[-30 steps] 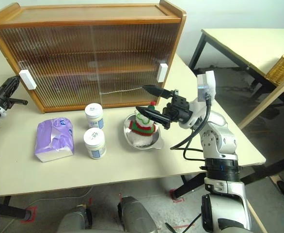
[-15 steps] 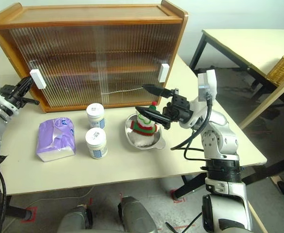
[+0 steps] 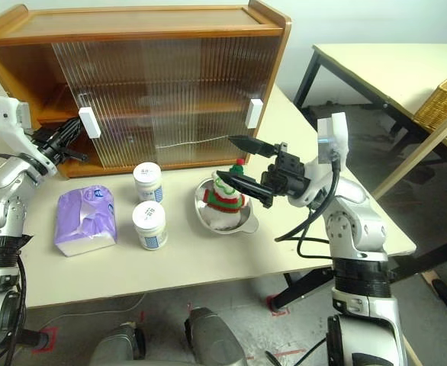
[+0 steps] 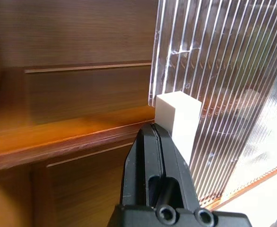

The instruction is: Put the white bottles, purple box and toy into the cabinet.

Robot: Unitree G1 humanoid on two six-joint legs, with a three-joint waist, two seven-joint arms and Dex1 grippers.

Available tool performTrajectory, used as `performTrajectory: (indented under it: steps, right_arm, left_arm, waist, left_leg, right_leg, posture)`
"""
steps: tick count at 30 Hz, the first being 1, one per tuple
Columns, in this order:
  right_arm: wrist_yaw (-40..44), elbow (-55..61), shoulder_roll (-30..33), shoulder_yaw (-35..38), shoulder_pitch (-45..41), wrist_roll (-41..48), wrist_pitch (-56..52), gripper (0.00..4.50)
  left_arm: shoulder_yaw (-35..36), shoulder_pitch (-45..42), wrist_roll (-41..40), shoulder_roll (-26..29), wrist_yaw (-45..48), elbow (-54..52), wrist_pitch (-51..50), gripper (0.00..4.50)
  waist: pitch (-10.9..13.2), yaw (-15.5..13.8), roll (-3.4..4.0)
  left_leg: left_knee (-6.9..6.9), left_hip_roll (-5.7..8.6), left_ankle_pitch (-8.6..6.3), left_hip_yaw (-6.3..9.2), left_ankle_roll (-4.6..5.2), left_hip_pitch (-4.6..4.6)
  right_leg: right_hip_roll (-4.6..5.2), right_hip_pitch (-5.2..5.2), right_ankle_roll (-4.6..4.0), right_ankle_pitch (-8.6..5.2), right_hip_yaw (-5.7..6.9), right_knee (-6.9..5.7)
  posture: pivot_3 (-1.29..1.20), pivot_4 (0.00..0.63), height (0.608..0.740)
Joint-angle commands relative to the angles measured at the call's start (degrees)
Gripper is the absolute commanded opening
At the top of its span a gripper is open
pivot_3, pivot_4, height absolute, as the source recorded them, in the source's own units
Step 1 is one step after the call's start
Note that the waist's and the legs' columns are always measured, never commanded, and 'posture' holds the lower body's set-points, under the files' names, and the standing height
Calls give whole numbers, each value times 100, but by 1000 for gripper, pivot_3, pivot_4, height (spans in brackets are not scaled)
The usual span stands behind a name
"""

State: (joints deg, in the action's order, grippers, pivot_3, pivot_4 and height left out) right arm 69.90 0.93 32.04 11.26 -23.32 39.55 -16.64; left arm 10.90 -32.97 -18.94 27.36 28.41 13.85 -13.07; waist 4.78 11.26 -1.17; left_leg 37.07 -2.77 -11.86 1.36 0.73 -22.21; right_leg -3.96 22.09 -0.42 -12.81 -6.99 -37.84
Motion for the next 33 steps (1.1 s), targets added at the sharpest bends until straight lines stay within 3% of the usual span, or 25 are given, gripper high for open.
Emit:
performTrajectory:
  steps: [1,12,20,27,30,33]
  right_arm:
    - [-133,295,102,110,145,63,-59,4500]
    - [-388,659,267,257,357,209,-153,4500]
    - [-468,726,249,199,409,220,-138,4500]
    - [-422,612,246,113,347,184,-79,4500]
    - [-404,582,218,62,314,172,-73,4500]
    - [-372,525,189,0,267,149,-59,4500]
  left_arm:
    - [-257,-186,126,-152,176,198,56,28]
    - [-623,-641,239,-644,426,598,218,28]
    - [-660,-816,174,-875,655,744,313,28]
    - [-324,-446,-245,-657,854,275,-49,28]
    - [21,-105,-570,-416,724,-268,-577,617]
    - [448,409,-1320,-101,934,-1083,-1333,1520]
  waist:
    - [0,45,0]
    - [-48,451,20]
    - [-66,528,41]
    - [-69,533,44]
    - [-70,543,47]
    - [-71,549,48]
  left_leg:
    - [2,5,0,1,0,-1]
    - [90,77,-7,102,12,-98]
    - [93,131,-9,133,28,-157]
    - [92,175,-4,134,56,-176]
    - [92,194,2,135,69,-176]
    - [92,201,6,138,74,-175]
  right_leg:
    - [3,-1,4,-1,-1,0]
    - [3,-20,68,-23,-10,35]
    - [12,0,125,-16,-11,68]
    - [64,11,164,-23,-8,68]
    - [82,9,179,-21,-11,68]
    - [87,8,182,-19,-13,68]
  posture:
    - [-306,49,740]
    - [-348,32,740]
    - [-350,33,740]
    - [-332,34,740]
    - [-318,40,740]
    - [-296,45,740]
